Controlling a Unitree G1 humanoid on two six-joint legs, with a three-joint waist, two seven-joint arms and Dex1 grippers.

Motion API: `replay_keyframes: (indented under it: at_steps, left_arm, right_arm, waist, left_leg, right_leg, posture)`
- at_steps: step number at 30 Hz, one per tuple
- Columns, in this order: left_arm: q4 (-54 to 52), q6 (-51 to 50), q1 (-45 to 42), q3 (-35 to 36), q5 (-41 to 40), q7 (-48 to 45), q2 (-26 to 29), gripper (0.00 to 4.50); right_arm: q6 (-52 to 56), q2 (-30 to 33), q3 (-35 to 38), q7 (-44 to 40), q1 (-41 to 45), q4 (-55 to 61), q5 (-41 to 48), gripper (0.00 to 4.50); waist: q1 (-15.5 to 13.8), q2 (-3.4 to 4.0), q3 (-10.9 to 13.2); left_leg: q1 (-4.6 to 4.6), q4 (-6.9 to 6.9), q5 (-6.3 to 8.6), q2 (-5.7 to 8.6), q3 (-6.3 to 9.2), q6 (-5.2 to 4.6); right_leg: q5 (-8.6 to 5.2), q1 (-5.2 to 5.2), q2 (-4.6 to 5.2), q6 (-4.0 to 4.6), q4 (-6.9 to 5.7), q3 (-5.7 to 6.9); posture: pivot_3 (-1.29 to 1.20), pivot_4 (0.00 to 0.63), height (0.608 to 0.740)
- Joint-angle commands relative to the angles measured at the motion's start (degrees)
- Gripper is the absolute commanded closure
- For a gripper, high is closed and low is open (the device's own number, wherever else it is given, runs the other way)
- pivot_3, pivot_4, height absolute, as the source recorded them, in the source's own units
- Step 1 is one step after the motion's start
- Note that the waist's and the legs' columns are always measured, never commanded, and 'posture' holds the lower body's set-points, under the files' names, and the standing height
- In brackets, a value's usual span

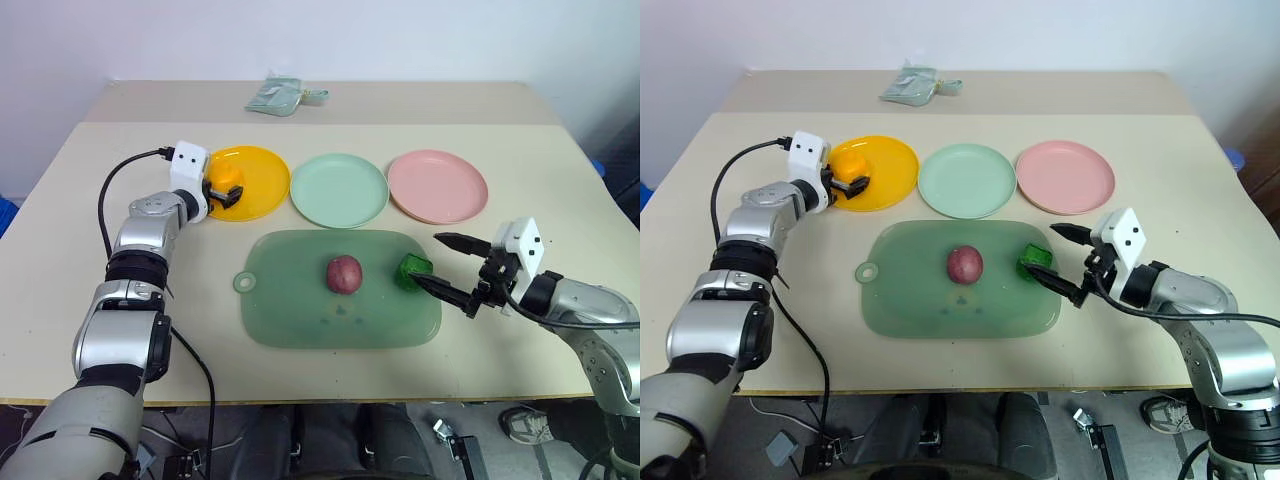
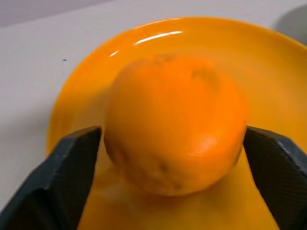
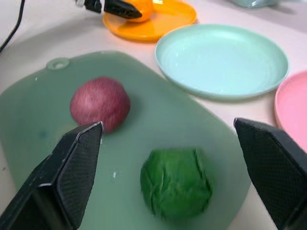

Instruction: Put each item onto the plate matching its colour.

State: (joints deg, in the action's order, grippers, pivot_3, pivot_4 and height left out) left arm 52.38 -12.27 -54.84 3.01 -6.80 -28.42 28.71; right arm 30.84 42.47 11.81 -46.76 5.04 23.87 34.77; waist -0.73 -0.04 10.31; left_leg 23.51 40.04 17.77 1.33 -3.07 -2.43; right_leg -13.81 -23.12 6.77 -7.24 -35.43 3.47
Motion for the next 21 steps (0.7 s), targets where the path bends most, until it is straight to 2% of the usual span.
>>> replay_keyframes:
  at_steps: [1,6,12,15,21]
  left_arm:
    - [-5.9,3.7,0.2,3.2,-1.2,-1.2,3.2,0.07]
    - [-29.0,5.3,14.6,3.2,-5.4,-13.2,7.6,0.07]
    - [-63.2,-6.1,37.7,-1.9,-16.3,-30.3,15.0,0.07]
    - [-69.6,-8.5,42.4,-3.7,-16.4,-29.6,15.1,0.07]
    - [-69.8,-10.4,42.9,-2.8,-16.4,-26.2,13.0,0.07]
  right_arm:
    - [3.0,-0.7,-1.5,2.1,2.3,6.0,2.6,0.0]
    - [5.2,-3.8,-12.3,5.7,8.4,9.2,-1.6,0.0]
    - [4.6,-6.9,-23.0,9.3,13.7,2.6,-12.0,0.0]
    - [3.9,-7.5,-26.1,9.1,14.7,-0.1,-15.2,0.0]
    - [2.7,-9.4,-27.8,9.2,16.1,-3.3,-19.1,0.0]
  waist:
    - [0.0,0.0,0.0]
    - [0.4,0.02,0.0]
    - [0.3,0.0,0.0]
    - [-0.1,0.02,0.0]
    - [0.2,0.04,-0.1]
  left_leg:
    - [0.0,0.0,0.0,0.0,0.0,0.0]
    - [0.0,-0.04,0.0,-0.02,-0.02,0.04]
    - [0.01,-0.02,0.0,0.01,0.02,0.07]
    - [0.0,0.0,0.0,0.03,0.07,0.07]
    - [-0.02,-0.01,-0.03,0.01,0.06,0.11]
  right_leg:
    - [0.0,0.0,0.0,0.0,0.0,0.0]
    - [0.0,-0.09,0.04,0.01,-0.01,-0.02]
    - [-0.01,-0.08,0.1,0.04,0.11,-0.04]
    - [-0.01,-0.04,0.12,0.05,0.13,-0.04]
    - [0.0,-0.08,0.04,0.06,0.06,-0.05]
  posture:
    - [0.0,0.15,0.74]
    - [0.0,0.15,0.74]
    - [0.0,0.15,0.74]
    - [0.0,0.15,0.74]
    - [0.0,0.15,0.74]
